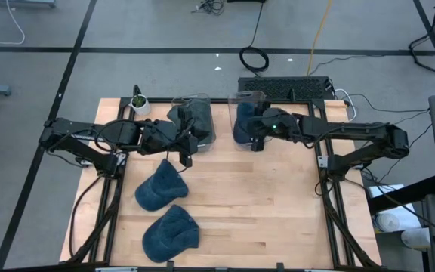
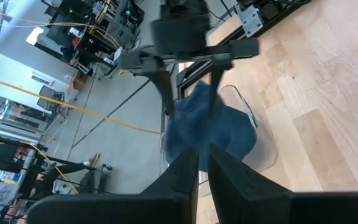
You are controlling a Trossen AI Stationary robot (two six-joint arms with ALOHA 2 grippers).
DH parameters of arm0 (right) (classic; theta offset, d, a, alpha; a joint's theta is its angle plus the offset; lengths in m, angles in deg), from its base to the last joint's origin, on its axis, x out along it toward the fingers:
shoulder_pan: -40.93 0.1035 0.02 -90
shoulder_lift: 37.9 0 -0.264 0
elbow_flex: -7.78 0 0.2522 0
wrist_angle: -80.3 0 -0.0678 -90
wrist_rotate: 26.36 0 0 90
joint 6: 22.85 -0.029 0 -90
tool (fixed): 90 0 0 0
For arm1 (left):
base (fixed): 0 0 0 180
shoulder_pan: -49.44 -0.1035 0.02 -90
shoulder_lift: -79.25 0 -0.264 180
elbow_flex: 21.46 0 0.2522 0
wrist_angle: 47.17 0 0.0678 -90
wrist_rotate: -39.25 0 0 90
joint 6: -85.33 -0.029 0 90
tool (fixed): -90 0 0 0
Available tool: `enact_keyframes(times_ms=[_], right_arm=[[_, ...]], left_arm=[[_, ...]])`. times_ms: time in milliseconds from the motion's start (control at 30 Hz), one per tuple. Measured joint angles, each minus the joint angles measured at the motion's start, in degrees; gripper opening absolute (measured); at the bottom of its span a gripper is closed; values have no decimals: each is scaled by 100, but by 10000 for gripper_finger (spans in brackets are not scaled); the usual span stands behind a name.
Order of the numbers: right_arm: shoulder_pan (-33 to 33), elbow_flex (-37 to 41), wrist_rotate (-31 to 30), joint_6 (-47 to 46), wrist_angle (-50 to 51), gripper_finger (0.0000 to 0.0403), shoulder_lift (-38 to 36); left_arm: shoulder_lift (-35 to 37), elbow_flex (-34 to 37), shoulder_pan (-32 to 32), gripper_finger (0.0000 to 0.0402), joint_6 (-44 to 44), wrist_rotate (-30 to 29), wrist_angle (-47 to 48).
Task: Pick & Place hat
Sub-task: Put the top blue cap into the right transparent bin
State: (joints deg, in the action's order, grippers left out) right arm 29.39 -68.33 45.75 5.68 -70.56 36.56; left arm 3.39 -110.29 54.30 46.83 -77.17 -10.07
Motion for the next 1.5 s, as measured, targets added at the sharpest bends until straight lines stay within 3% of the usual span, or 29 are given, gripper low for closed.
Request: enact_keyframes(times_ms=[200, 300, 367, 500, 567, 667, 867, 1033, 1233, 1500], right_arm=[[-8, -6, -290, -393, 564, 244, -99], [-21, 3, -297, -747, 1308, 220, -99], [-66, 3, -433, -976, 1629, 182, -114], [-131, 2, -1090, -1251, 2150, 55, -119], [-203, 3, -1399, -1351, 2347, 15, -140], [-387, 9, -1816, -1763, 2669, 10, -137], [-938, 664, -1756, -2136, 2211, 1, -184], [-1373, 1269, -1150, -1876, 907, 0, -182], [-1783, 1389, -463, -1456, -262, 0, -45], [-2333, 1389, 1371, -1121, -911, 0, 428]], left_arm=[[0, 0, 1, 42, -2, 0, 0], [0, 0, 1, 42, -2, 0, -1], [0, 0, -1, 42, -2, 0, 0], [0, 0, 0, 42, -2, 0, -1], [0, 0, 1, 42, -2, 0, 0], [0, 0, -1, 42, 0, 0, 0], [0, 0, 1, 42, -2, 0, 0], [0, 0, 0, 42, -2, 0, 0], [0, 0, 1, 42, -2, 0, -2], [0, 0, -1, 42, -2, -2, 0]])
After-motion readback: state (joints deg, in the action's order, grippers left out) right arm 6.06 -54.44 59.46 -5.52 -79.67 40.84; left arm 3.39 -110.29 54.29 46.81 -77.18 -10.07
